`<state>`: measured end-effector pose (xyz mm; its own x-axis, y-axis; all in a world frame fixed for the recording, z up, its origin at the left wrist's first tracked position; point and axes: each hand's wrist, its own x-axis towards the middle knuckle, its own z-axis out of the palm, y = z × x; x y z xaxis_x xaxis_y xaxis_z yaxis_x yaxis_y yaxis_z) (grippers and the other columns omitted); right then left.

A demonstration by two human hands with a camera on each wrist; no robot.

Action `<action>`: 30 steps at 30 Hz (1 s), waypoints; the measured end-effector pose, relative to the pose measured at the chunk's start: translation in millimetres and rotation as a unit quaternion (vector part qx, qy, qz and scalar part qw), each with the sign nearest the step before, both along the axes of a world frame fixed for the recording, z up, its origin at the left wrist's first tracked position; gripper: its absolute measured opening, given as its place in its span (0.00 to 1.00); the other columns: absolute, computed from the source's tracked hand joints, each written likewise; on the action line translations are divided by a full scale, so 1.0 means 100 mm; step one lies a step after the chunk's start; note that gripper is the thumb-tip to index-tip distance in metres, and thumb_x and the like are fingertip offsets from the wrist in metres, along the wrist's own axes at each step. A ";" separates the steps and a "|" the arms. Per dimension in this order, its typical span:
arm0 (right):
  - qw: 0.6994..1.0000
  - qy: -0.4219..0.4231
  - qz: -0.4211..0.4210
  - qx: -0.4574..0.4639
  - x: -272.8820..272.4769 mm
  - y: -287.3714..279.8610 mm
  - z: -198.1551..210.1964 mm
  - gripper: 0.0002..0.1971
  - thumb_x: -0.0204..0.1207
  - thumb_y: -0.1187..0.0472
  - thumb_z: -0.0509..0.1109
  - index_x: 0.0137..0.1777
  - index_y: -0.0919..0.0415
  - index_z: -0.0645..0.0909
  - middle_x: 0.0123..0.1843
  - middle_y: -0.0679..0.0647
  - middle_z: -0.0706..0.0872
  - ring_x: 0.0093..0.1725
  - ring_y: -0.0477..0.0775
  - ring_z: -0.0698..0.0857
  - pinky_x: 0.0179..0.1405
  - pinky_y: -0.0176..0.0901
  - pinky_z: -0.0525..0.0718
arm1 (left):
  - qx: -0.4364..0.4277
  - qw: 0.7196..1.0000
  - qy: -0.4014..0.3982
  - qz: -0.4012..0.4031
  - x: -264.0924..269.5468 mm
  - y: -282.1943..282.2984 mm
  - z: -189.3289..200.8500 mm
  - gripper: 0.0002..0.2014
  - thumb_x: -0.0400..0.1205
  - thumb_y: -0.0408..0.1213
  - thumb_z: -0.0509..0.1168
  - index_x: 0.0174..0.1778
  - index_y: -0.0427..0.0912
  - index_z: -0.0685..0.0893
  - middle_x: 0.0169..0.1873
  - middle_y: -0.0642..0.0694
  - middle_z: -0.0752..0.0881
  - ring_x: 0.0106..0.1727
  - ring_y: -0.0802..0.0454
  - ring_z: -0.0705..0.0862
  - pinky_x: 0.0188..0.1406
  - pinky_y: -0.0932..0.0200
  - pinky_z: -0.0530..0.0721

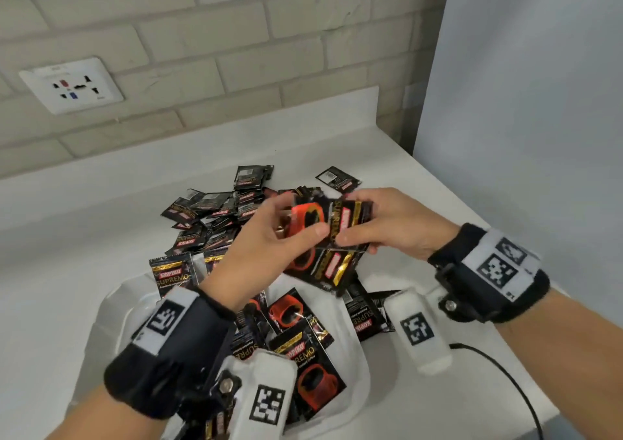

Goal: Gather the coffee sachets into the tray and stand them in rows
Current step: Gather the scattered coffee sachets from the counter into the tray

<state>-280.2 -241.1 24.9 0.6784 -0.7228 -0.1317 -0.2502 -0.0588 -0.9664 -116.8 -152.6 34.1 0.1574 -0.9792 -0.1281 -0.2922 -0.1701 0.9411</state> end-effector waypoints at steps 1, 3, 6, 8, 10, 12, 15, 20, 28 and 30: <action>1.000 0.004 0.022 -0.011 0.04 0.06 0.01 0.13 0.67 0.71 0.75 0.43 0.54 0.79 0.32 0.46 0.85 0.27 0.40 0.82 0.20 0.32 0.76 | 0.012 1.000 -0.002 -0.007 -0.02 0.00 0.00 0.23 0.67 0.49 0.71 0.58 0.49 0.77 0.53 0.50 0.86 0.51 0.52 0.87 0.53 0.53 0.85; 0.999 -0.012 0.032 -0.003 0.08 0.12 0.00 0.14 0.67 0.70 0.76 0.46 0.54 0.77 0.36 0.48 0.86 0.29 0.41 0.82 0.21 0.32 0.78 | 0.021 1.000 0.013 0.008 0.00 0.02 -0.03 0.11 0.73 0.41 0.71 0.48 0.47 0.78 0.44 0.47 0.88 0.42 0.52 0.88 0.42 0.53 0.86; 1.000 0.000 -0.012 -0.003 -0.04 0.09 -0.06 0.11 0.69 0.62 0.75 0.50 0.55 0.78 0.39 0.48 0.85 0.30 0.41 0.82 0.25 0.33 0.79 | 0.021 0.998 0.041 0.049 0.17 0.14 -0.11 0.09 0.74 0.40 0.70 0.46 0.45 0.78 0.41 0.44 0.87 0.36 0.50 0.87 0.34 0.55 0.85; 0.987 0.136 -0.024 -0.084 -0.18 0.07 -0.15 0.12 0.71 0.50 0.72 0.50 0.54 0.80 0.41 0.45 0.83 0.34 0.40 0.81 0.30 0.32 0.78 | 0.019 0.995 0.053 0.082 0.32 0.24 -0.16 0.14 0.69 0.44 0.71 0.47 0.45 0.79 0.43 0.40 0.87 0.37 0.43 0.86 0.38 0.46 0.85; 0.921 0.348 0.023 -0.175 -0.29 0.11 -0.31 0.22 0.70 0.38 0.67 0.55 0.54 0.79 0.48 0.44 0.80 0.44 0.43 0.79 0.42 0.35 0.75 | 0.008 0.990 0.081 0.116 0.46 0.36 -0.20 0.19 0.63 0.46 0.72 0.47 0.44 0.80 0.42 0.38 0.87 0.35 0.44 0.88 0.37 0.44 0.86; 0.859 0.472 0.067 -0.188 -0.33 0.20 -0.48 0.33 0.68 0.30 0.62 0.65 0.53 0.74 0.58 0.49 0.77 0.54 0.49 0.77 0.50 0.41 0.75 | 0.005 0.986 0.111 0.125 0.57 0.48 -0.22 0.30 0.53 0.52 0.79 0.48 0.45 0.81 0.41 0.38 0.89 0.33 0.44 0.89 0.32 0.49 0.85; 0.859 0.478 0.039 -0.177 -0.29 0.29 -0.58 0.42 0.65 0.25 0.59 0.71 0.54 0.66 0.66 0.53 0.71 0.61 0.54 0.75 0.55 0.47 0.75 | 0.014 0.985 0.121 0.125 0.65 0.63 -0.26 0.49 0.30 0.64 0.81 0.46 0.46 0.82 0.36 0.41 0.90 0.31 0.46 0.89 0.23 0.54 0.84; 0.824 0.506 0.079 -0.243 -0.11 0.46 -0.68 0.40 0.64 0.30 0.66 0.67 0.58 0.64 0.63 0.55 0.66 0.58 0.58 0.71 0.47 0.48 0.73 | 0.020 0.983 0.142 0.111 0.68 0.76 -0.30 0.49 0.27 0.62 0.81 0.46 0.45 0.83 0.34 0.40 0.90 0.28 0.45 0.88 0.19 0.57 0.83; 0.882 0.450 0.079 -0.114 -0.10 0.32 -0.66 0.40 0.60 0.48 0.81 0.66 0.59 0.63 0.56 0.54 0.69 0.52 0.56 0.79 0.50 0.48 0.81 | -0.003 0.986 0.114 0.122 0.67 0.79 -0.30 0.43 0.33 0.68 0.79 0.42 0.50 0.85 0.41 0.35 0.88 0.37 0.40 0.87 0.36 0.43 0.87; 0.884 0.447 0.081 -0.111 -0.15 0.28 -0.64 0.35 0.62 0.53 0.81 0.64 0.60 0.65 0.57 0.56 0.77 0.50 0.54 0.79 0.46 0.42 0.80 | 0.002 0.987 0.105 0.121 0.67 0.82 -0.30 0.45 0.33 0.68 0.79 0.44 0.49 0.84 0.41 0.38 0.89 0.40 0.38 0.88 0.38 0.42 0.87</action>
